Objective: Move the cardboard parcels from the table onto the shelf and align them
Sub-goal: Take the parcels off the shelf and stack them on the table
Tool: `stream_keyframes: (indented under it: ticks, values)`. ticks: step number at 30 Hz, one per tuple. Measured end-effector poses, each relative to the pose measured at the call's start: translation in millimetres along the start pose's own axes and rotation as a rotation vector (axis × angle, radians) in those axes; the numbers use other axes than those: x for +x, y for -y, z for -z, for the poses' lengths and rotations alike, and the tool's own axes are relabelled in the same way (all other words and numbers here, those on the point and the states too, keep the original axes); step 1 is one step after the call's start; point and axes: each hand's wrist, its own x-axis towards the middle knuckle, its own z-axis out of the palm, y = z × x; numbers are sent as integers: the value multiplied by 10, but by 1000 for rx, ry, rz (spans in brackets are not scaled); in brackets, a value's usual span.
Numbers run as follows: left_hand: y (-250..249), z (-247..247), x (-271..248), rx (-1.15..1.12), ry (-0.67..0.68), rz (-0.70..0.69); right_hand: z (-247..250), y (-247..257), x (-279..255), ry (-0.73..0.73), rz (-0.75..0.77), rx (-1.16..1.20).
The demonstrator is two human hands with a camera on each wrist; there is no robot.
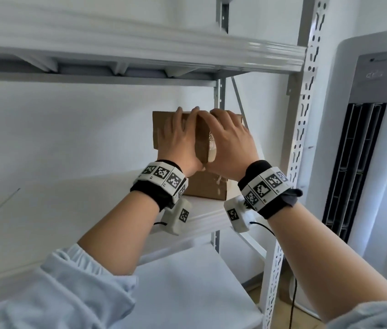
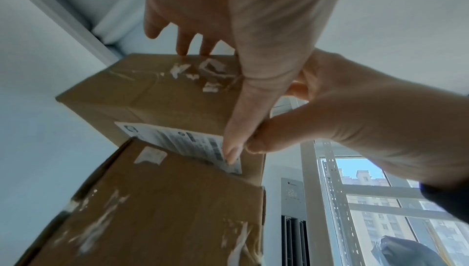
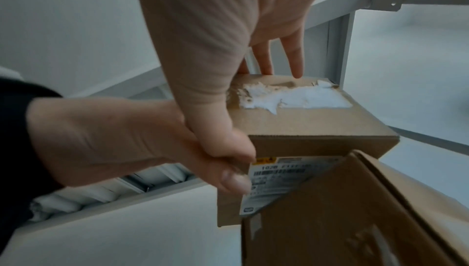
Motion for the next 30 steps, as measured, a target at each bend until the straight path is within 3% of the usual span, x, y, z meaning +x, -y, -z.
stream_keyframes:
  ticks: [6,15,22,30]
  values:
    - [130,173,-99,129,-201,-46,42,171,-8,-59,26,77]
    - [273,259,-310,141,-210,43,-175,307,-59,35,-92,87]
    - [379,320,-462,92,-226,34,-319,430,-96,8,-115,108]
    - [931,744,-862,63,-236,29,-440,1270,7,-78,-115,251]
